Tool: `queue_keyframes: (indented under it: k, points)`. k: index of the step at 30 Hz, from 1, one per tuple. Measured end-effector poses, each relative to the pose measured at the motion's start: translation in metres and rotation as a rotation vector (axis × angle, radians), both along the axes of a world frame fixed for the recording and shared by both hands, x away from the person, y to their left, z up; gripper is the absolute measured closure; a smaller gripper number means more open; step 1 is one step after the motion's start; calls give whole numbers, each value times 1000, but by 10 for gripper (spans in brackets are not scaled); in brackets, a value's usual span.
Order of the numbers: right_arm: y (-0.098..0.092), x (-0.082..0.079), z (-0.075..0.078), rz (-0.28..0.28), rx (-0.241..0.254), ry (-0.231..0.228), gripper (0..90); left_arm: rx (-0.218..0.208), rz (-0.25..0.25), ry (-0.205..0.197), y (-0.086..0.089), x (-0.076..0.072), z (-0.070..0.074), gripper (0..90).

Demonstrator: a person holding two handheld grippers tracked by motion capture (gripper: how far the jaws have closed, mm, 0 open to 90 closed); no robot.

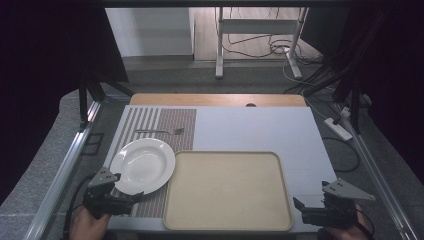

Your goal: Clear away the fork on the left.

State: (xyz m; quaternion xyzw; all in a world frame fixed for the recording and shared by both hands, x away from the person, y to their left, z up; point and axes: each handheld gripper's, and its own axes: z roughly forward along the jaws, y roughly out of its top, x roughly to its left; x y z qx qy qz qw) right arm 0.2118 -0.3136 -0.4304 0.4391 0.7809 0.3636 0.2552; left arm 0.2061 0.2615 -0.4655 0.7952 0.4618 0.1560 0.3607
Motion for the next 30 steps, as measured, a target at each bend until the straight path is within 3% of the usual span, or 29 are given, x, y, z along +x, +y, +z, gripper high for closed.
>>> queue_keyframes:
  k: [22, 30]
  points:
    - [1, 1, 0, 1, -8, 3, 0, -58, 3, 48, -5, 45, -3, 0]
    - [1, 1, 0, 1, -10, 4, 0, -59, 4, 61, -5, 65, -6, 0]
